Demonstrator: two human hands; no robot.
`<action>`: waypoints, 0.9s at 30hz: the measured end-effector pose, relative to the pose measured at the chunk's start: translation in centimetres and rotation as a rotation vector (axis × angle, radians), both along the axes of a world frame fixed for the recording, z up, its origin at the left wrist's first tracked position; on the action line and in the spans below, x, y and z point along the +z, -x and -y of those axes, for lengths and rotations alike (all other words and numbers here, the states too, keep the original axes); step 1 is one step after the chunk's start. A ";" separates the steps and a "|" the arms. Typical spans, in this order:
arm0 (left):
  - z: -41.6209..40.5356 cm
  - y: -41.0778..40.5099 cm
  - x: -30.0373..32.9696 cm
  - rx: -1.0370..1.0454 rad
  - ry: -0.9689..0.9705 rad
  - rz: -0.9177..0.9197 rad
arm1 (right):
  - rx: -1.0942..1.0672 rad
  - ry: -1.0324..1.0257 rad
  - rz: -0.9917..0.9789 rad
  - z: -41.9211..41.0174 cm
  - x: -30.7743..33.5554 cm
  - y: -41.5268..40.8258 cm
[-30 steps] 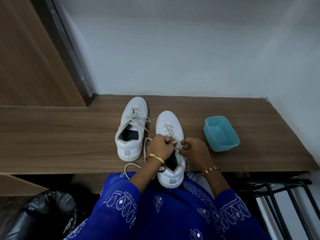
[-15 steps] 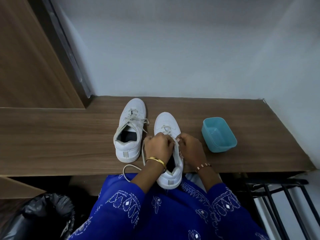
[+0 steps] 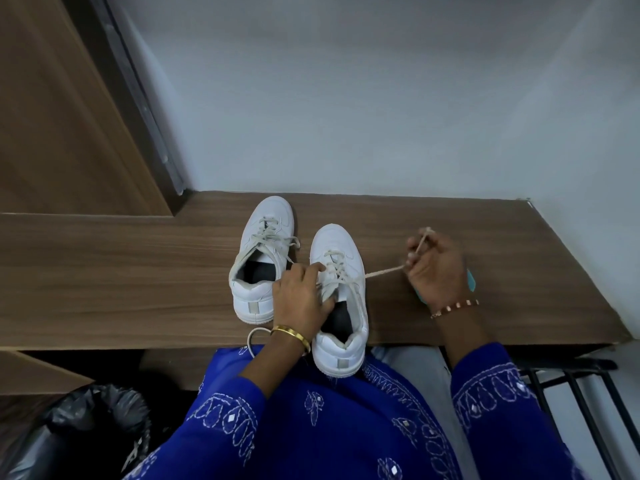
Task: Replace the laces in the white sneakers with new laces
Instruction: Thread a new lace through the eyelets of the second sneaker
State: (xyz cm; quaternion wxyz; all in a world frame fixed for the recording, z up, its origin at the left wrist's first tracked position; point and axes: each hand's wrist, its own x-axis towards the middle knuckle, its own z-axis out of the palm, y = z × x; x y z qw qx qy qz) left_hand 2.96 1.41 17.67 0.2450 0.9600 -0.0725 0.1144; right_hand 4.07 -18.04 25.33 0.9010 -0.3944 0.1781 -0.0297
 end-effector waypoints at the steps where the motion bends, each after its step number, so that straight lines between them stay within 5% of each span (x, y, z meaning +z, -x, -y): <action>1: 0.1 -0.1 -0.1 0.001 0.005 0.010 | 0.041 0.153 -0.022 -0.5 -0.2 0.1; 5: 0.2 -0.2 -0.4 0.017 0.026 0.026 | 0.343 0.942 -0.119 -2.9 -2.5 0.7; 8: 0.2 -0.1 -0.5 0.015 0.027 0.036 | 0.460 1.219 -0.063 -4.4 -4.5 1.1; 12: 0.1 0.3 -0.5 0.011 0.047 0.020 | 0.195 1.364 -0.130 -3.9 -3.9 0.7; 17: 0.1 0.5 -0.5 0.010 0.064 0.016 | -0.414 1.194 -0.190 -1.0 -2.5 -0.1; 19: 0.1 0.5 -0.7 0.008 0.077 0.013 | -0.338 1.248 -0.126 -1.5 -2.6 0.4; 24: 0.2 0.6 -0.4 -0.026 0.136 -0.093 | 0.329 1.382 0.011 -4.5 -5.2 1.3; 27: 0.1 0.7 -0.3 -0.023 0.139 -0.123 | 0.328 1.359 0.014 -5.2 -5.6 1.4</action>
